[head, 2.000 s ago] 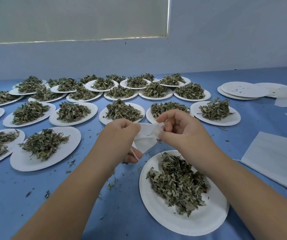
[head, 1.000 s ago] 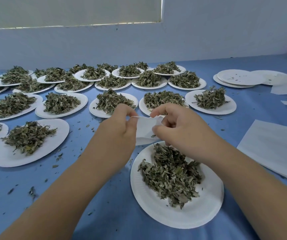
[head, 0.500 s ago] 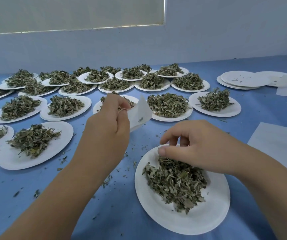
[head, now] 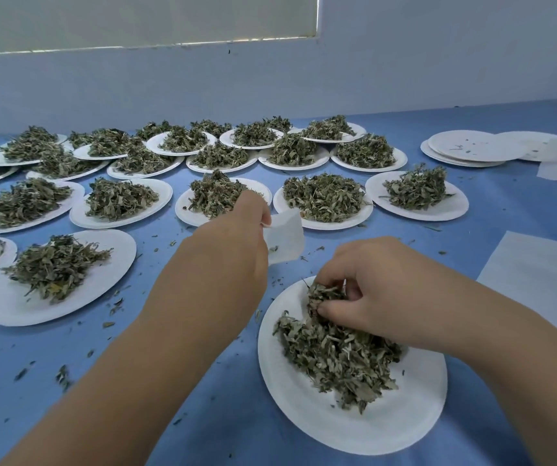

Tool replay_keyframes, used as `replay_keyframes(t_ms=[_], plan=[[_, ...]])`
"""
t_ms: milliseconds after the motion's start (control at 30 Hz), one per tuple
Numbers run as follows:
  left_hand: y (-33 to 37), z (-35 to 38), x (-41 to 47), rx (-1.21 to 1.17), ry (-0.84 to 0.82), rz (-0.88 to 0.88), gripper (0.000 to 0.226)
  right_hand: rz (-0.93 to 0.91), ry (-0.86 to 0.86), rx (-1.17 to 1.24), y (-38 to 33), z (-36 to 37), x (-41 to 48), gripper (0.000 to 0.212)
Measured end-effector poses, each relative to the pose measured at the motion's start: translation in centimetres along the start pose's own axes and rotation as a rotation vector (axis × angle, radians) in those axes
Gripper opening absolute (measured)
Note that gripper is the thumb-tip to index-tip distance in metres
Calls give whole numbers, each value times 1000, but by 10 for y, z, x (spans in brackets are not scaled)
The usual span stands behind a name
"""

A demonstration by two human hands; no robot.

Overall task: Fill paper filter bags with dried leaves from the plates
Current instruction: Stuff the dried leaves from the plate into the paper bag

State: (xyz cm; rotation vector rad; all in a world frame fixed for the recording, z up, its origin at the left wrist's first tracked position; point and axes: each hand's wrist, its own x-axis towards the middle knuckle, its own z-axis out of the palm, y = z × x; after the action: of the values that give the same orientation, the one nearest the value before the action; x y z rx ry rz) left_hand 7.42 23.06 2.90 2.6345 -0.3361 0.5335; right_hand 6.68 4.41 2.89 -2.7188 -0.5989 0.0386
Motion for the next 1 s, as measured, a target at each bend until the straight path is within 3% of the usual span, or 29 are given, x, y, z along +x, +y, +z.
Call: replay_keyframes(t_ms=[200, 333, 467, 633, 767, 1000], plan=[[-7, 8, 1, -36, -77, -23, 11, 29, 17, 65, 3, 0, 1, 15], [-13, 13, 2, -111, -70, -17, 11, -1, 45, 160, 8, -2, 1, 3], [-15, 15, 2, -176, -47, 1, 11, -31, 92, 331, 11, -9, 1, 5], [-11, 16, 0, -211, -9, 49, 8, -108, 263, 472, 7, -9, 2, 10], [-6, 18, 0, -274, 22, 82, 8, -113, 396, 328, -1, -1, 6, 5], [-1, 21, 2, -416, 13, 2, 14, -51, 315, -51, -10, 12, 11, 17]])
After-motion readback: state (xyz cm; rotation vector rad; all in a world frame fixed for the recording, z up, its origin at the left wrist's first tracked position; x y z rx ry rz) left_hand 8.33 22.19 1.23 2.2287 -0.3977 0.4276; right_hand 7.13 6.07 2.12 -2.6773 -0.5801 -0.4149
